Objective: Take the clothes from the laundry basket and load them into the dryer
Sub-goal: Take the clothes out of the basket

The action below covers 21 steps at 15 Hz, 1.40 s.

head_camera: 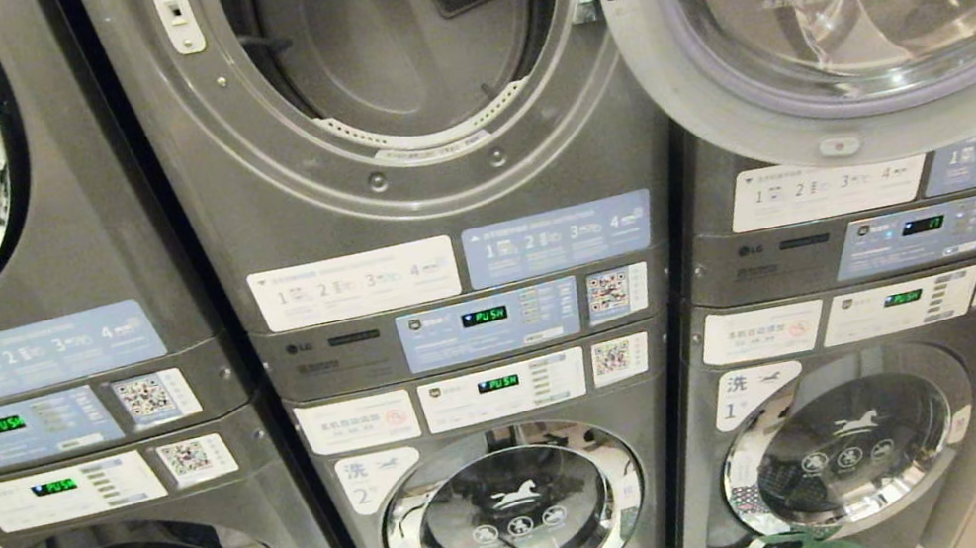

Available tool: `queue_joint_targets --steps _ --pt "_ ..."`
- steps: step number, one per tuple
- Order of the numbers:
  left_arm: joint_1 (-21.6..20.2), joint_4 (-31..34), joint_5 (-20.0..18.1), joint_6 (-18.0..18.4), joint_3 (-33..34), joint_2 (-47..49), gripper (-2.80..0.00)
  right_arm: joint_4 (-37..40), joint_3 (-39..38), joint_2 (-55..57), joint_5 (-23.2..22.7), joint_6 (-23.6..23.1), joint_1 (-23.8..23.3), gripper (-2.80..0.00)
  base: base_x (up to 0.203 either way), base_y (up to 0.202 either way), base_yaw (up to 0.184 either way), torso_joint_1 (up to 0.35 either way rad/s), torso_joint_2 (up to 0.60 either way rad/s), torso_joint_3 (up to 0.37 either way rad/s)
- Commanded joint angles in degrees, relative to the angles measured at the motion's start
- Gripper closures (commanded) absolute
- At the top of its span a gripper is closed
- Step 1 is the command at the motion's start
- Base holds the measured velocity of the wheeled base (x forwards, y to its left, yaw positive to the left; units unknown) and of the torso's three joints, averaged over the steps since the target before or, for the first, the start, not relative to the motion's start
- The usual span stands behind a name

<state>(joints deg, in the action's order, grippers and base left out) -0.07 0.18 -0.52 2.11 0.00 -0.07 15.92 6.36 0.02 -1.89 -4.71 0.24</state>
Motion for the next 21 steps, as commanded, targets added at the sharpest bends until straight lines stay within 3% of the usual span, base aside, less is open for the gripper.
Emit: queue_joint_targets --steps 1,9,21 --pt "0.0 0.0 0.0 0.0 0.1 0.0 0.00 0.1 0.1 0.0 0.0 0.0 0.0 0.00 0.000 -0.190 -0.001 0.000 0.00 0.002" --pt "0.0 0.0 0.0 0.0 0.1 0.0 0.00 0.1 0.1 0.0 0.0 0.0 0.0 0.00 -0.023 -0.171 -0.002 0.004 0.00 0.002" --pt "0.0 0.1 0.1 -0.4 0.1 0.0 0.00 0.1 0.1 0.0 0.0 0.0 0.0 0.00 -0.184 -0.188 0.004 0.000 0.00 0.002"
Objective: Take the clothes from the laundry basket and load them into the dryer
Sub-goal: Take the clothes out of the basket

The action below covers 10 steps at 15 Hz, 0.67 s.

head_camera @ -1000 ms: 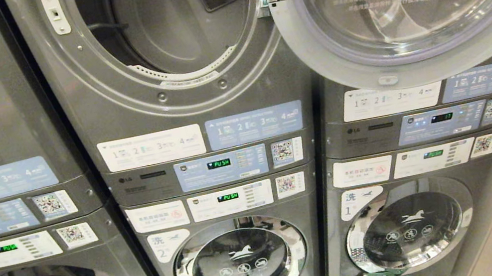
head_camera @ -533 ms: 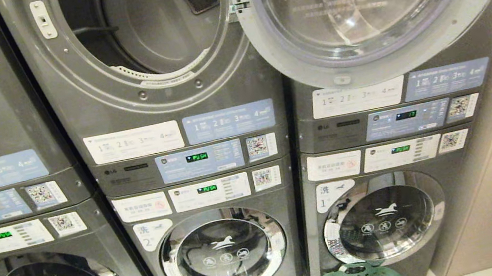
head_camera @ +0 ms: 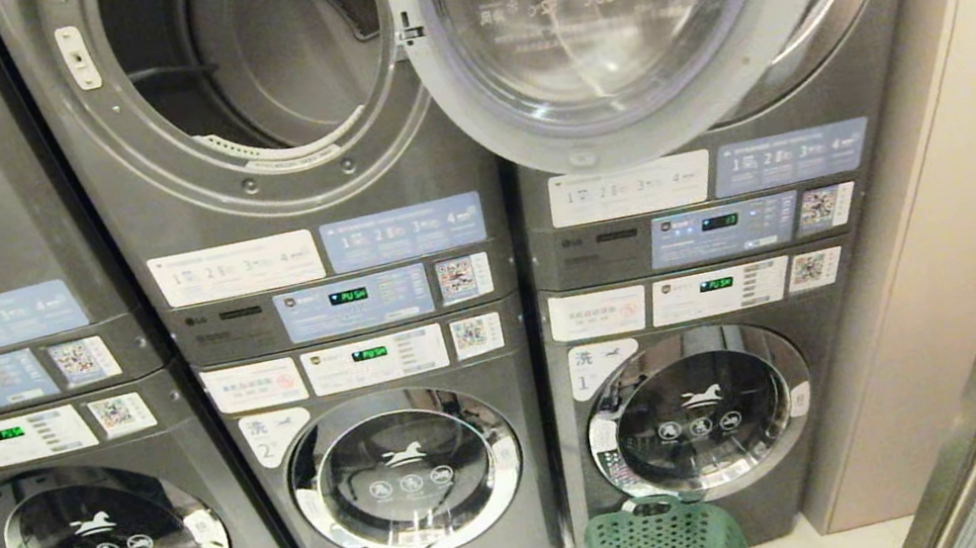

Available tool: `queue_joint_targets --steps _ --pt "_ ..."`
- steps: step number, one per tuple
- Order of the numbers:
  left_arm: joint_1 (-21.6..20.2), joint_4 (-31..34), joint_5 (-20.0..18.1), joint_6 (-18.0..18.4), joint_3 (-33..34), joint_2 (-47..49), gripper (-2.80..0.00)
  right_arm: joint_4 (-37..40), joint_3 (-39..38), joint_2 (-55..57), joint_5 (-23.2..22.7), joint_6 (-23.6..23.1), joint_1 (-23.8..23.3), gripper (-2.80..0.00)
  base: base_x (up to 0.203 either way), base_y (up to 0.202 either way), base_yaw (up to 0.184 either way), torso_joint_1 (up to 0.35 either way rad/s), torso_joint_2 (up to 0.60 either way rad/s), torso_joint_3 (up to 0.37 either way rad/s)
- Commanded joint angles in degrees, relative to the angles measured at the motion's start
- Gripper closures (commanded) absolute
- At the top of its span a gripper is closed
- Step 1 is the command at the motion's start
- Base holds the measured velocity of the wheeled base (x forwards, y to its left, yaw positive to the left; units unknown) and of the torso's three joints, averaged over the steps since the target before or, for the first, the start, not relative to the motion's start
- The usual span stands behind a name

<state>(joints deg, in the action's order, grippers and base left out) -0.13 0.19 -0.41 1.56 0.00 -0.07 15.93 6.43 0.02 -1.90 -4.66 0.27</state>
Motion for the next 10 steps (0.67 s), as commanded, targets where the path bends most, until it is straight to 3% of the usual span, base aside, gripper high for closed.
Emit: queue_joint_targets --steps 1,5,10 --pt "0.0 0.0 0.0 -0.1 0.0 0.0 0.00 0.1 0.0 0.0 0.0 -0.1 0.0 0.00 -0.014 -0.069 0.013 -0.017 -0.02 0.009" --pt "0.0 0.0 -0.1 0.1 0.1 0.0 0.00 0.1 0.0 0.0 0.1 0.4 0.0 0.00 0.000 0.000 0.000 0.010 0.00 -0.001" --pt "0.0 0.0 0.0 0.1 0.0 0.0 0.00 0.1 0.0 0.0 0.1 1.5 0.0 0.00 0.180 0.001 0.001 0.005 0.00 0.004"
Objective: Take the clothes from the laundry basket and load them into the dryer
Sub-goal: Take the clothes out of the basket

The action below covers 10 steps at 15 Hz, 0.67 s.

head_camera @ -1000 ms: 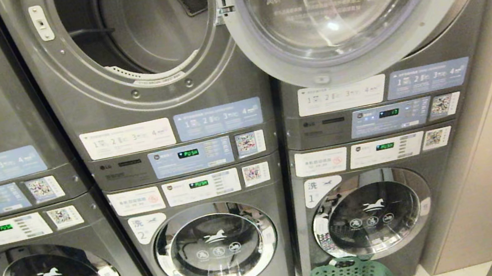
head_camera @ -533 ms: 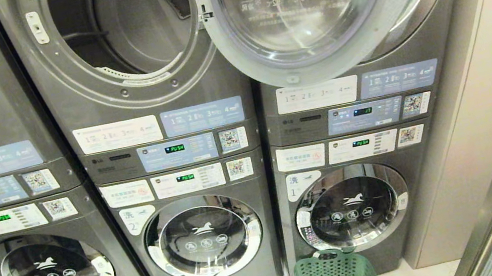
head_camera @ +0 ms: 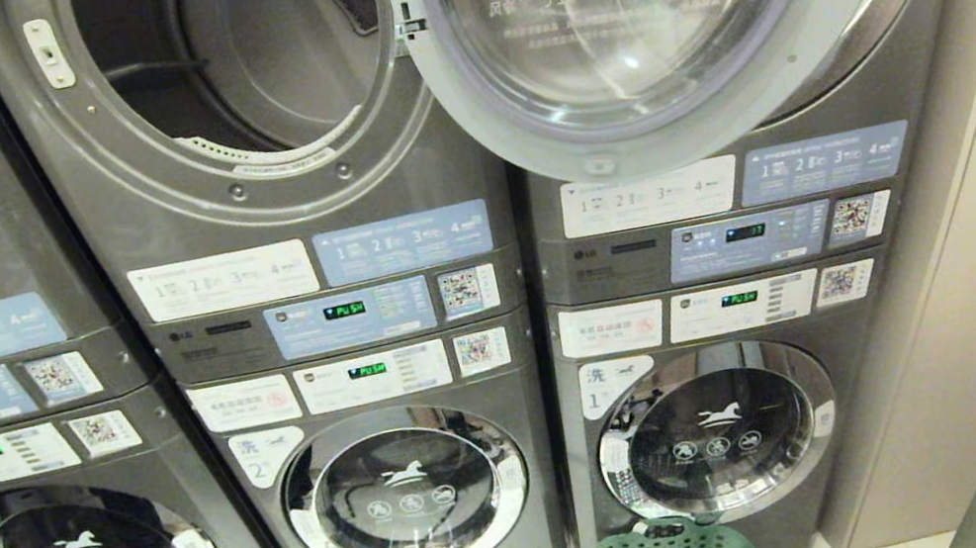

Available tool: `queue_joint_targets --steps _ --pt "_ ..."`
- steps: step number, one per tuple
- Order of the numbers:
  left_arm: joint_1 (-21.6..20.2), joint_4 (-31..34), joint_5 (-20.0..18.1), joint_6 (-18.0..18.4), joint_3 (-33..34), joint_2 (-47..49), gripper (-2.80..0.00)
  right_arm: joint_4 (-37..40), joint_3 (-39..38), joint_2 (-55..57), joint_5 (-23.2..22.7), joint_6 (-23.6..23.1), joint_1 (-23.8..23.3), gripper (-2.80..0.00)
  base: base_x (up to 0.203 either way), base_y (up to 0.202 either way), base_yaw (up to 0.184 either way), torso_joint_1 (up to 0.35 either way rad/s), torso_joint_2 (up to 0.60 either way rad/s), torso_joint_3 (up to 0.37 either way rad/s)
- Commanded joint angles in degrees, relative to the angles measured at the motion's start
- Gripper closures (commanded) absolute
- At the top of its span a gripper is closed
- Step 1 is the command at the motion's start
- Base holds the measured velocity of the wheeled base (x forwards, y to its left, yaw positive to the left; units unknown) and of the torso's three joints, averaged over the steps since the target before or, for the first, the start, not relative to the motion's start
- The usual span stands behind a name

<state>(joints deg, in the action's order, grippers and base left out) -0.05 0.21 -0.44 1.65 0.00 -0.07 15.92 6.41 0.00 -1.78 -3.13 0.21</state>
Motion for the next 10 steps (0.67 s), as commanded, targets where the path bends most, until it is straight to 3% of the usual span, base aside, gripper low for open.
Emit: queue_joint_targets --steps 1,5,10 --pt "0.0 0.0 0.0 0.0 0.0 0.0 0.00 0.1 0.0 0.0 -0.1 0.0 0.1 0.00 0.190 0.000 -0.003 0.000 0.00 0.002" --pt "0.0 0.0 0.2 -0.5 0.1 0.0 0.00 0.1 0.0 0.0 0.0 0.1 0.1 0.00 0.164 -0.040 -0.004 0.003 0.01 -0.001" --pt "0.0 -0.1 0.3 -1.3 0.1 0.0 0.00 0.1 -0.1 0.0 0.0 -0.1 0.1 0.00 0.000 0.000 0.000 0.000 0.00 0.000"
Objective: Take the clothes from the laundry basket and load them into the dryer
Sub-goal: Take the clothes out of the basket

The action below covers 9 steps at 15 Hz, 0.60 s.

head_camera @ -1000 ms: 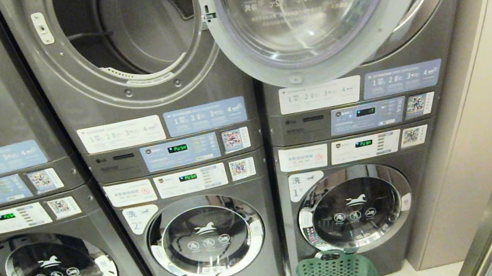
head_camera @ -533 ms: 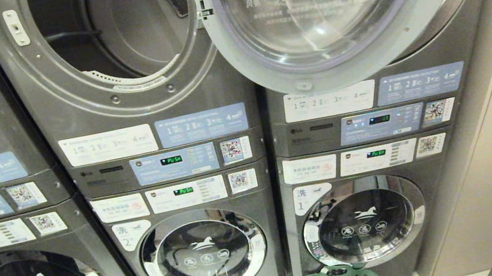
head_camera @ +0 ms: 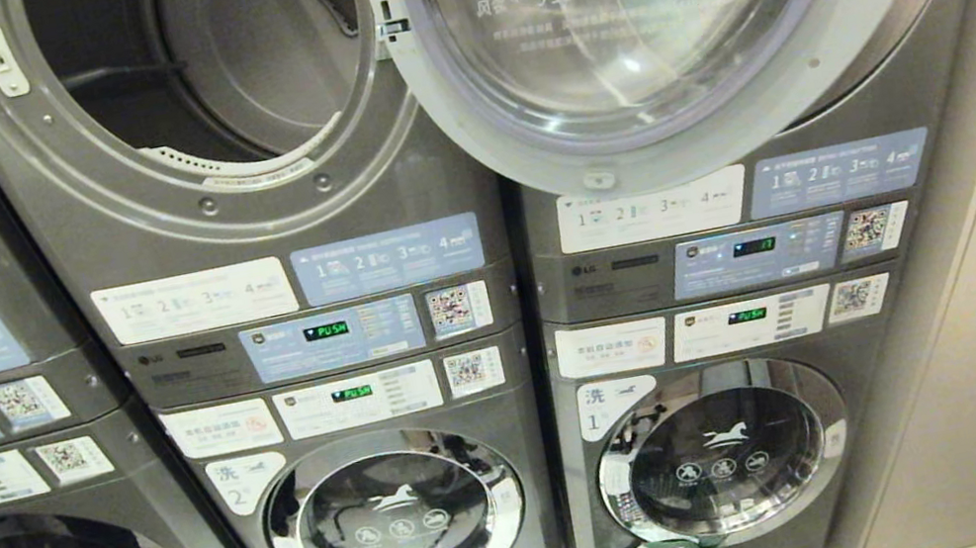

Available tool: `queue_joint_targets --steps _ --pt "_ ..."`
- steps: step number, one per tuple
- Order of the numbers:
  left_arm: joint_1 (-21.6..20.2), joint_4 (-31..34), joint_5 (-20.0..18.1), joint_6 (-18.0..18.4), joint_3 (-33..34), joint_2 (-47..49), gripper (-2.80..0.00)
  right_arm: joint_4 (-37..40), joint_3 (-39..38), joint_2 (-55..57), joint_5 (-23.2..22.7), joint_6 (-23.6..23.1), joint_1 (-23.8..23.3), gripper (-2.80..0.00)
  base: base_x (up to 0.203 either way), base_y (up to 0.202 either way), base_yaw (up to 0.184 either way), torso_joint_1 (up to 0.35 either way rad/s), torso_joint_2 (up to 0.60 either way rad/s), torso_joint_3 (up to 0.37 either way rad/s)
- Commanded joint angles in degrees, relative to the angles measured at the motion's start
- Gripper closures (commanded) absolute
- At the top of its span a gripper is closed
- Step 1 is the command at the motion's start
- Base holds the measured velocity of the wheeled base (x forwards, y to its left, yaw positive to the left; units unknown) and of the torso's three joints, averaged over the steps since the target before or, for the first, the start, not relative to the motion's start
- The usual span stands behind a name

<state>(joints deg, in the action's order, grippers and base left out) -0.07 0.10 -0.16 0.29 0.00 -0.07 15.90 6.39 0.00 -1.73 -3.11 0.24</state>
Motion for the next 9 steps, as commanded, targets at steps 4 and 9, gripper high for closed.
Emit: queue_joint_targets --steps 4,9 --pt "0.0 0.0 0.1 -0.6 0.1 0.0 0.00 0.1 0.0 0.1 0.0 0.1 0.0 0.00 0.000 0.000 0.000 0.000 0.00 0.000" --pt "0.0 -0.1 0.1 -0.6 0.0 0.0 0.00 0.2 0.1 0.1 0.1 0.0 0.0 0.00 0.000 0.000 0.000 -0.038 0.10 0.050"
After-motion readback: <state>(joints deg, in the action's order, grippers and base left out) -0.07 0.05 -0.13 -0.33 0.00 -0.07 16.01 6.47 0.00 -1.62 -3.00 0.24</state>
